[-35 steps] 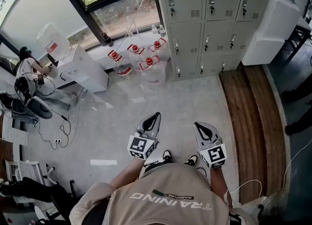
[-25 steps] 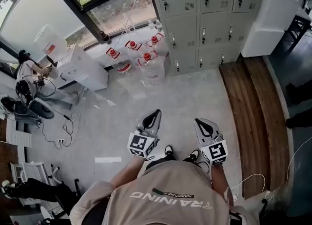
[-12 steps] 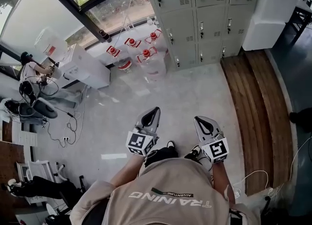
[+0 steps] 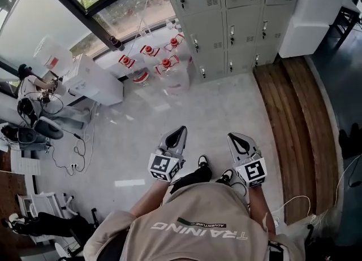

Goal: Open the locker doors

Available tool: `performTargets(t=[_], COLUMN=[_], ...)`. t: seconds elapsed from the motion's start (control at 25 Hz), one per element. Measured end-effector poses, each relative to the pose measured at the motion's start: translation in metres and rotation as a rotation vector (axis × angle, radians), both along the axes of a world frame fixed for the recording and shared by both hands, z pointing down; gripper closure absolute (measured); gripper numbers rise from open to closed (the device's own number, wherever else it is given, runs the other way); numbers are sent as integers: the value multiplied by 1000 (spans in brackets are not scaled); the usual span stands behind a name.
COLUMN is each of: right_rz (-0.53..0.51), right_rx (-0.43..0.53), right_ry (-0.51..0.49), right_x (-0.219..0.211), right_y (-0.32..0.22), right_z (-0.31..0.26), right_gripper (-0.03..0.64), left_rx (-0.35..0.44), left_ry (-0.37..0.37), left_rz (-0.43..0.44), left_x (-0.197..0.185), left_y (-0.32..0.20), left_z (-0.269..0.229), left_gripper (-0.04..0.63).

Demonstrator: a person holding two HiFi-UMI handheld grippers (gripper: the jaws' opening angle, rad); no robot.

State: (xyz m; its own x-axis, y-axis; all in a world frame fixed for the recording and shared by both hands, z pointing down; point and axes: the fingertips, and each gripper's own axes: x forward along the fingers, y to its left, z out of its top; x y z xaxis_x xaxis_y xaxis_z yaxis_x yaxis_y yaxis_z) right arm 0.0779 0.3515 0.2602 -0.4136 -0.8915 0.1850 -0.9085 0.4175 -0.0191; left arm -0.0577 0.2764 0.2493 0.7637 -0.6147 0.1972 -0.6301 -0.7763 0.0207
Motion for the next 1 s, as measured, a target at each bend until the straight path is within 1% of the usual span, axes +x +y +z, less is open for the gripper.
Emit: performTargets(t=[0.2,0.4,0.6,0.76,0.84,0.96,1.0], right_rz=[-8,-9,30,-4,-33,-78,-92], right_rx=[-17,-23,-23,-50,-62,-62,-56], right_ry=[22,57,13,4,36,139,147], right_x=[-16,-32,-41,-56,-57,-52,-52], right_y=[-22,-59,-99,-114,-122,-136,-140], right_z=[-4,-15,-15,-10,-4,7,8], right_gripper=[607,607,607,607,607,607,607], left_rx=[2,-18,-9,-47,-52,-34,-28], left_ry=[42,42,43,29,27,16,8], left_rz=[17,20,14,-1,-16,-27,-28], left_x=[0,-22,-44,-49,-46,-31,-26], left_y=[-28,-66,-101,-121,-131,-148,-152], left_z=[0,3,15,33,32,31,33], left_gripper=[589,589,589,589,589,589,589])
